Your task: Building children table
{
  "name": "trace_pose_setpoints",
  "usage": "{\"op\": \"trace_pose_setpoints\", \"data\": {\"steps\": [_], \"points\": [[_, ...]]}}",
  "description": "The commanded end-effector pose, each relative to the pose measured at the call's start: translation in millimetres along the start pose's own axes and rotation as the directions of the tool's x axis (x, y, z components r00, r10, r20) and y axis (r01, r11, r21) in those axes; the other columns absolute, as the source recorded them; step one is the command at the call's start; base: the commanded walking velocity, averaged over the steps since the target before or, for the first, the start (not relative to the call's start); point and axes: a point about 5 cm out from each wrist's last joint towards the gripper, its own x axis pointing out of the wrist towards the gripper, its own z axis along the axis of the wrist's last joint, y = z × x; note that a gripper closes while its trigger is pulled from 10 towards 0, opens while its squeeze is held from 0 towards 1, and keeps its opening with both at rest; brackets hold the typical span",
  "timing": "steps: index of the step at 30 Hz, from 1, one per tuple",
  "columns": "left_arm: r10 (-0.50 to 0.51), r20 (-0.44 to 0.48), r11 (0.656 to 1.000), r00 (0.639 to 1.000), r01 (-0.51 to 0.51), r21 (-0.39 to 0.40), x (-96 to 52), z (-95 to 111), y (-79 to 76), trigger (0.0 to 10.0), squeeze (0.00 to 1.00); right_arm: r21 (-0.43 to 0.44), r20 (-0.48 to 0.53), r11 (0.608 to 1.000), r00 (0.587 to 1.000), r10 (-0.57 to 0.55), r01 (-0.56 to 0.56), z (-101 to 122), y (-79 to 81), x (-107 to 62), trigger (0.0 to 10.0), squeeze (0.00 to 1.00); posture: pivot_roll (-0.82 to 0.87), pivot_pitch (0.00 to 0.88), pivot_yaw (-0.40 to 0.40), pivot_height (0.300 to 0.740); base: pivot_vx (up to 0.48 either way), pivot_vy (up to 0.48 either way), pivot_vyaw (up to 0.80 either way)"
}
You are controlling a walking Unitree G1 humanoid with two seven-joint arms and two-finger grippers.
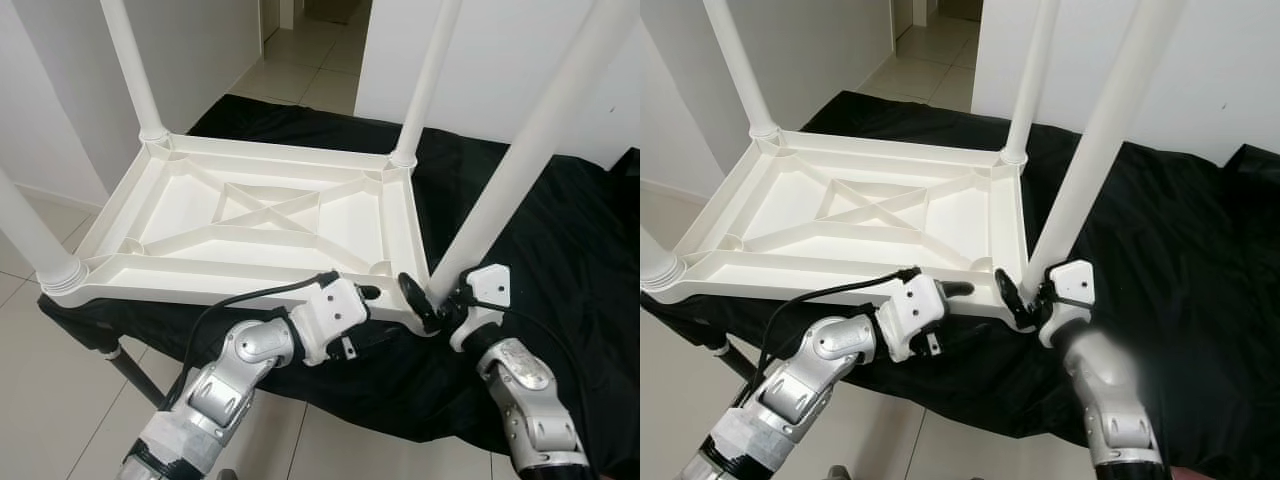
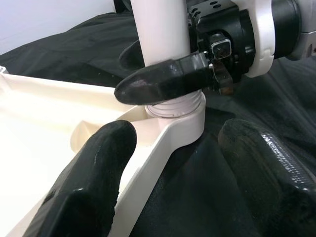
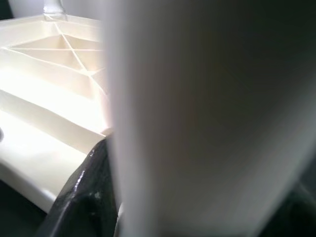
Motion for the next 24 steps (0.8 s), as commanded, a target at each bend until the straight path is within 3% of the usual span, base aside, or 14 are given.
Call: {"op": "trace_pose_setpoints", "data": {"steps": [1, 11, 12, 14, 15, 17, 21, 24], "points": [[0.001, -0.010, 1.000, 1.000, -0.001, -0.007, -0.8, -1.0, -1.7, 10.0, 0.00, -0.003, -0.016, 1.000, 1.000, 0.011, -0.011, -4.7, -2.4, -1.4, 0.0, 0.00, 0.00, 0.073, -0.070, 0.740, 0.000, 0.000, 0.00], [0.010, -0.011, 1.000, 1.000, -0.010, -0.012, -1.3, -0.9, -2.1, 10.0, 0.00, 0.017, -0.006, 1.000, 1.000, 0.019, -0.019, -7.1, -1.8, -3.1, 0.0, 0.00, 0.00, 0.081, -0.072, 0.740, 0.000, 0.000, 0.00], [0.011, -0.010, 1.000, 1.000, -0.011, -0.012, -1.0, -0.7, -1.7, 10.0, 0.00, 0.022, -0.006, 1.000, 1.000, 0.014, -0.014, -7.1, -2.0, -3.1, 2.2, 0.00, 0.00, 0.082, -0.071, 0.740, 0.000, 0.000, 0.00], [0.012, -0.010, 1.000, 1.000, -0.012, -0.012, -0.9, -0.5, -1.3, 10.0, 0.00, 0.026, -0.006, 1.000, 1.000, 0.008, -0.008, -6.8, -1.9, -3.0, 2.2, 0.00, -0.01, 0.083, -0.069, 0.740, 0.000, 0.000, 0.00], [0.012, -0.010, 1.000, 1.000, -0.013, -0.011, -0.9, -0.5, -0.8, 10.0, 0.00, 0.031, -0.002, 0.999, 1.000, -0.007, 0.007, -5.9, -2.0, -2.5, 10.0, 0.00, -0.01, 0.084, -0.068, 0.740, 0.000, 0.000, 0.00], [0.013, -0.010, 1.000, 1.000, -0.013, -0.011, -1.0, -0.5, -0.4, 10.0, 0.00, 0.038, 0.001, 0.999, 1.000, -0.027, 0.027, -5.1, -2.1, -2.1, 10.0, 0.00, -0.01, 0.086, -0.067, 0.740, 0.000, 0.000, 0.00], [0.014, -0.010, 1.000, 1.000, -0.014, -0.013, -1.3, -0.2, 0.0, 10.0, 0.00, 0.053, -0.027, 0.975, 0.977, -0.214, 0.215, -6.3, -5.2, -0.1, 10.0, 0.00, -0.01, 0.090, -0.061, 0.740, 0.000, 0.000, 0.00], [0.012, -0.011, 1.000, 1.000, -0.012, -0.013, -1.6, -0.1, -0.6, 10.0, 0.00, 0.069, -0.032, 0.959, 0.962, -0.272, 0.273, -6.4, -3.7, -0.1, 10.0, 0.00, -0.01, 0.092, -0.057, 0.740, 0.000, 0.000, 0.00]]}}
